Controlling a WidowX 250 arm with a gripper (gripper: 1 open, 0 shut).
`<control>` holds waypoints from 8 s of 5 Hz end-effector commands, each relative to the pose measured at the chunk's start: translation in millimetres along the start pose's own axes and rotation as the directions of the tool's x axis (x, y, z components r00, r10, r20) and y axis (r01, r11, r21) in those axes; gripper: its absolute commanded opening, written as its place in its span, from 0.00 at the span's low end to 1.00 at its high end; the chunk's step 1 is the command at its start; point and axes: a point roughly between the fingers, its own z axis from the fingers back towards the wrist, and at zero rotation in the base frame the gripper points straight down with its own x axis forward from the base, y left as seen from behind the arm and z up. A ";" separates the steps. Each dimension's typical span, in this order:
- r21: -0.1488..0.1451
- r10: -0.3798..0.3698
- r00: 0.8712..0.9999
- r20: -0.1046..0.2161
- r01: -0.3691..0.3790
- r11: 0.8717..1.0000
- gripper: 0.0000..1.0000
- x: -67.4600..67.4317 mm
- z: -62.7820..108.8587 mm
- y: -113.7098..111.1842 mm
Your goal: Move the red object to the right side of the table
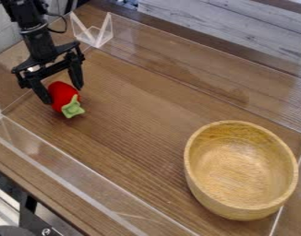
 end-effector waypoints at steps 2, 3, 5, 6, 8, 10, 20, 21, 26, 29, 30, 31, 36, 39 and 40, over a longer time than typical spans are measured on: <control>-0.025 0.038 0.999 0.034 -0.037 0.999 1.00 10.5 13.6 -8.0; -0.024 0.053 0.998 0.031 -0.052 0.998 1.00 12.8 12.6 -9.9; -0.016 0.079 0.997 0.024 -0.079 0.997 1.00 17.2 10.1 -12.2; -0.013 0.086 0.996 0.021 -0.086 0.996 1.00 18.7 10.0 -13.9; -0.003 0.090 0.996 0.012 -0.090 0.996 1.00 18.8 11.1 -17.1; -0.032 0.048 0.999 -0.017 -0.048 0.998 0.00 10.0 34.3 -33.5; -0.032 -0.128 0.988 -0.091 0.126 0.992 0.00 -52.4 41.3 -118.0; -0.033 -0.121 0.988 -0.097 0.119 0.992 0.00 -59.7 39.8 -122.4; -0.051 -0.092 0.990 -0.107 0.087 0.995 0.00 -89.8 41.7 -132.6; -0.056 -0.143 0.985 -0.094 0.138 0.989 0.00 -106.1 32.9 -152.8; -0.054 -0.188 0.978 -0.095 0.184 0.982 0.00 -117.6 26.0 -172.0; -0.044 -0.207 0.975 -0.082 0.204 0.978 0.00 -121.1 15.9 -181.7; -0.011 -0.217 0.975 -0.040 0.217 0.976 0.00 -136.3 -21.2 -190.3; -0.005 -0.206 0.978 -0.029 0.206 0.978 0.00 -136.0 -28.0 -189.9; -0.010 -0.202 0.979 -0.027 0.202 0.979 1.00 -136.3 -27.5 -190.0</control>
